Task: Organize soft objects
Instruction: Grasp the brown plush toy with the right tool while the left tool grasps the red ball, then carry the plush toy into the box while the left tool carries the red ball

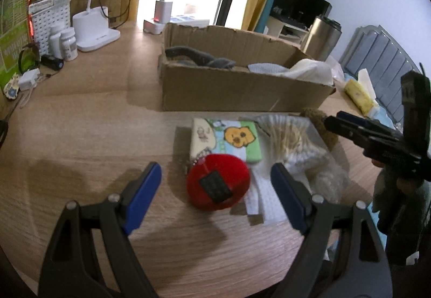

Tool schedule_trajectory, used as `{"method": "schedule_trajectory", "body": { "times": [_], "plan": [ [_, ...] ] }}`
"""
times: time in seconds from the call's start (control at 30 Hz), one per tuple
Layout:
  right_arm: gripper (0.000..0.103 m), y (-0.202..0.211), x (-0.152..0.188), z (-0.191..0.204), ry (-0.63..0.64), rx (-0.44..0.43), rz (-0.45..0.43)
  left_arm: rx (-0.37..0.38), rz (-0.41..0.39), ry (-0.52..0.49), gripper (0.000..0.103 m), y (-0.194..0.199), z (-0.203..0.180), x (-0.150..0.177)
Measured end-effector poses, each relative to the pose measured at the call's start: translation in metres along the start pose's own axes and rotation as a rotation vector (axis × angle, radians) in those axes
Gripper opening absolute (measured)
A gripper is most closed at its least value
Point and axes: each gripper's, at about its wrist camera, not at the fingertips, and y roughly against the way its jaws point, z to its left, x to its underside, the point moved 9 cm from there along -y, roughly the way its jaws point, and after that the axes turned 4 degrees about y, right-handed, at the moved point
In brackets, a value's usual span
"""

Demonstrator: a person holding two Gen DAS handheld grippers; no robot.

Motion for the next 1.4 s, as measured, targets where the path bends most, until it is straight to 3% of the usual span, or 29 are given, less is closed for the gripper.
{"method": "schedule_trajectory", "body": {
  "times": [0.33,0.53,0.6,0.67,0.83,1.4],
  "plan": [
    [0.074,-0.018,0.008,-0.008,-0.015,0.008,0.056,0.021,0.024,-0.019,0.083,-0.006,-0.004,0.005],
    [0.072,-0.022,0.009,-0.007,-0.009,0.015,0.073,0.029,0.043,-0.028,0.056,-0.009,-0.004,0.006],
    [0.066,-0.023,0.010,-0.006,-0.005,0.014,0.080,0.031,0.046,-0.038,0.051,-0.009,-0.005,0.007],
    [0.056,-0.026,0.013,-0.005,0.001,0.015,0.095,0.033,0.043,-0.050,0.050,-0.008,-0.007,0.008],
    [0.051,-0.024,0.014,-0.005,0.000,0.016,0.086,0.044,0.030,-0.059,0.049,-0.003,-0.010,0.006],
    [0.049,0.010,-0.012,0.004,0.029,0.027,-0.012,0.062,-0.052,-0.071,0.049,0.022,-0.014,-0.016]
  ]
}}
